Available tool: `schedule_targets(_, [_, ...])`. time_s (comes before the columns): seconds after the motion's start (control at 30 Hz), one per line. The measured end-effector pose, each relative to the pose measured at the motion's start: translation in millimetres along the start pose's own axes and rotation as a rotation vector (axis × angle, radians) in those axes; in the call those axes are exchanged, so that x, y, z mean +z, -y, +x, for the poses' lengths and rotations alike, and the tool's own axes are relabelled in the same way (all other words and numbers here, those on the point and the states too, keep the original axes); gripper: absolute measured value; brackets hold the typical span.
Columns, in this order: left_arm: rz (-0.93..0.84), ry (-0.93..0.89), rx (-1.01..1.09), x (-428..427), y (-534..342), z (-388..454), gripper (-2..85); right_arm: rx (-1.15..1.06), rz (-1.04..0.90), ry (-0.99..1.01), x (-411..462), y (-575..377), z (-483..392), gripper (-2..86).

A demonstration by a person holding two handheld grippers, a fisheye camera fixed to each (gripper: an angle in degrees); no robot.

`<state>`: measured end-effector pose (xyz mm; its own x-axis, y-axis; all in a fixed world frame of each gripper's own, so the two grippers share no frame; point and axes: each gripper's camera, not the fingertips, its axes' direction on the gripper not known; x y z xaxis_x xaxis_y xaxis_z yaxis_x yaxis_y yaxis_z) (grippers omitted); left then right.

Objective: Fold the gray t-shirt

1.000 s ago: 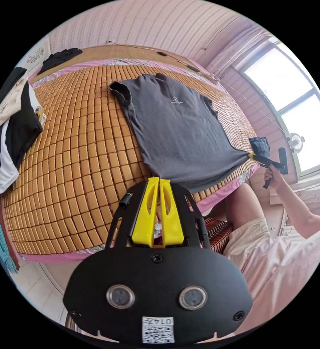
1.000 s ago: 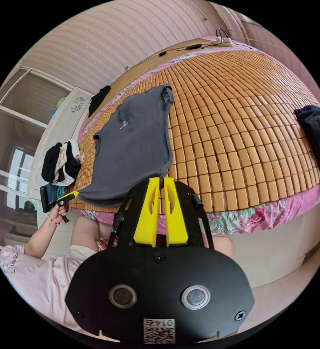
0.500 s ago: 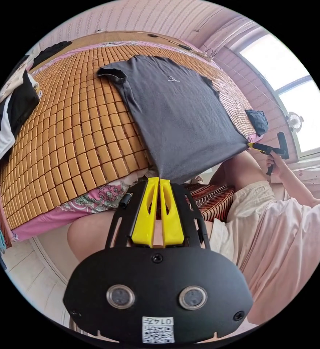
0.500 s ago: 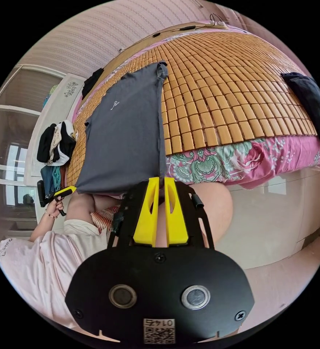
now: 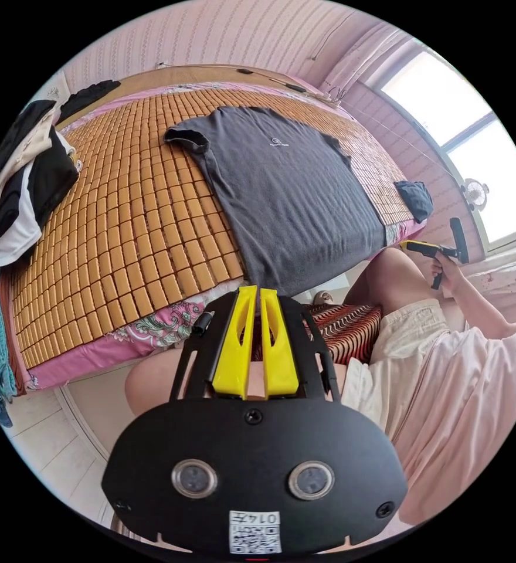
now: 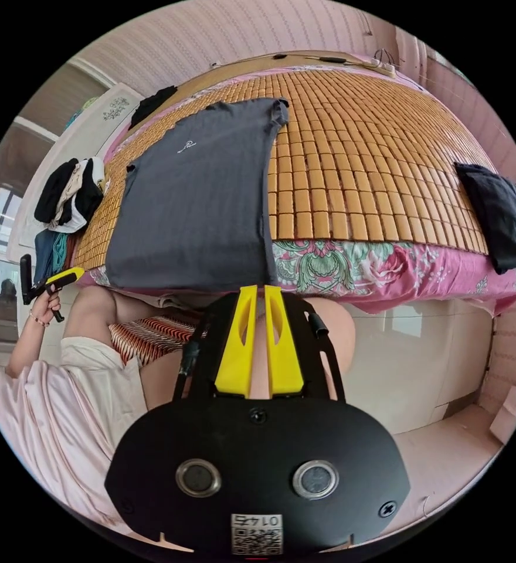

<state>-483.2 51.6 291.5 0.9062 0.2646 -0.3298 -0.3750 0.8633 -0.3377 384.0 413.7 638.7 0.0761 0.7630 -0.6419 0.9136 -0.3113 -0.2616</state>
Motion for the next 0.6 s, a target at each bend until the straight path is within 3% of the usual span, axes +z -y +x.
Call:
schedule_targets(0.17, [0.042,0.012,-0.014,6,14,-10,-0.6,-0.245,0.000,0.005,4,53,-71,2.0])
schedule_targets(0.37, [0.128,-0.006,-0.038,21,24,-28,-0.7,-0.480,0.015,0.166,21,170,-184,3.3])
schedule_targets(0.6, [0.222,-0.008,-0.057,37,50,-57,-0.8,-0.739,-0.013,0.074,61,301,-345,6.5])
